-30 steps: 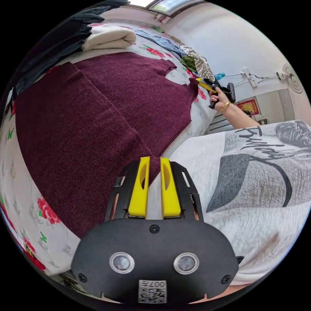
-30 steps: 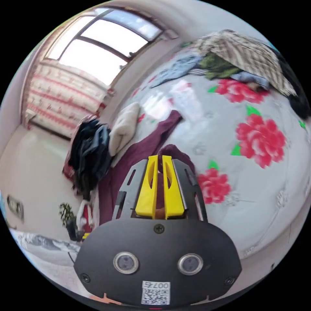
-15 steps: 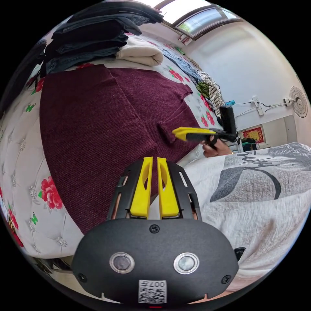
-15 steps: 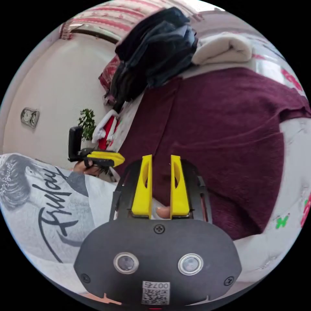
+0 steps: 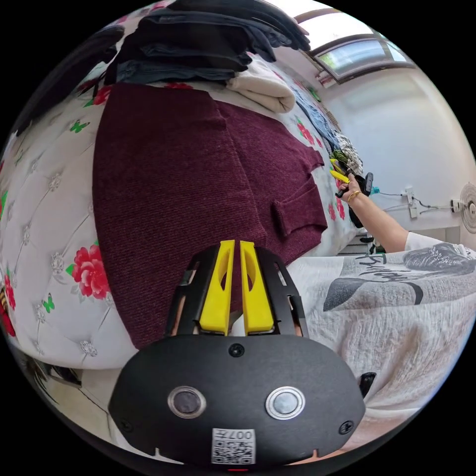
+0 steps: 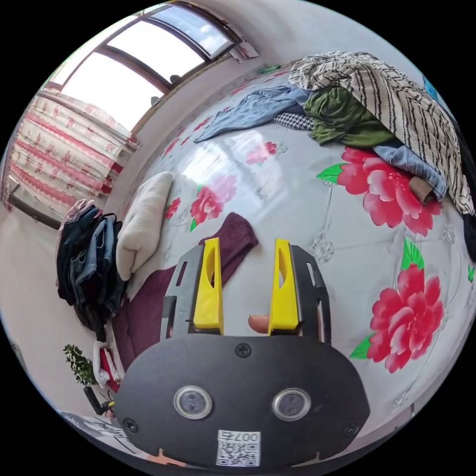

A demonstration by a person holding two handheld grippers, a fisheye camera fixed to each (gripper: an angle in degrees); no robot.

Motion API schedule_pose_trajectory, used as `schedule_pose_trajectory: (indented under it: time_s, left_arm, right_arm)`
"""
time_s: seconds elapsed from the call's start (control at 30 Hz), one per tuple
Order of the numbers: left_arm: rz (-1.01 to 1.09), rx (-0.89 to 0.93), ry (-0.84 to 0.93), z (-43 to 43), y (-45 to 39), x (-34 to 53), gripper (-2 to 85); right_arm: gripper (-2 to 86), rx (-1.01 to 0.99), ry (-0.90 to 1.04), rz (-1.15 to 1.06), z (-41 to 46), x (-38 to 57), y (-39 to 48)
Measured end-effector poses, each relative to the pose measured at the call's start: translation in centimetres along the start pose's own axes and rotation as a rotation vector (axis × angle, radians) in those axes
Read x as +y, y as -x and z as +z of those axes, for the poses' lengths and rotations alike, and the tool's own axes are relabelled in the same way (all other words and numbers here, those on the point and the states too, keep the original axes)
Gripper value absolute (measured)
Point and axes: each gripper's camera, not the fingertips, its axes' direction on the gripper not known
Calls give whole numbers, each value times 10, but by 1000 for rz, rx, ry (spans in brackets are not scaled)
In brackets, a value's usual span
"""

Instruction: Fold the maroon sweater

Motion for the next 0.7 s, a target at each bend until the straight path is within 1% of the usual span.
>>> schedule_pose_trajectory:
  time_s: [0.07,0.1,0.13,0.2,0.23,0.27,0.3,0.4,0.47,0.5,0.57,0.6,0.67,0.7]
  left_arm:
    - [-43,-11,-1,-5,8,1,-4]
    - [-69,-12,-6,-8,14,1,-4]
    - [-92,-12,-11,-10,19,1,-4]
    - [-118,-9,-18,-13,26,1,-5]
    - [-127,-8,-20,-14,29,0,-5]
    - [-130,-9,-21,-15,30,0,-5]
    - [-132,-11,-23,-16,33,-1,-5]
    - [-122,-8,-25,-18,37,0,-6]
    - [-113,-8,-30,-19,38,1,-6]
    - [-107,-5,-37,-21,40,4,-6]
    - [-103,-3,-51,-23,43,9,-7]
    - [-103,-6,-64,-26,45,13,-7]
    - [-108,-5,-84,-31,50,22,-6]
    - [-116,-1,-97,-35,55,28,-6]
  right_arm:
    - [79,-5,42,3,24,-8,-3]
    - [69,20,35,9,27,-8,-2]
    - [50,62,-11,-7,28,-5,3]
    - [24,-10,64,-21,41,-6,10]
    - [16,-104,96,-52,46,-5,19]
    - [10,-164,70,-101,44,-1,35]
    - [8,-181,58,-127,42,2,45]
    - [3,-307,63,-293,37,17,110]
    - [3,-402,80,-454,33,43,176]
    - [3,-419,92,-493,33,52,193]
    - [7,-474,140,-637,39,96,255]
    - [9,-477,156,-668,43,109,268]
    - [22,-446,263,-763,74,166,314]
    - [28,-433,297,-770,85,180,322]
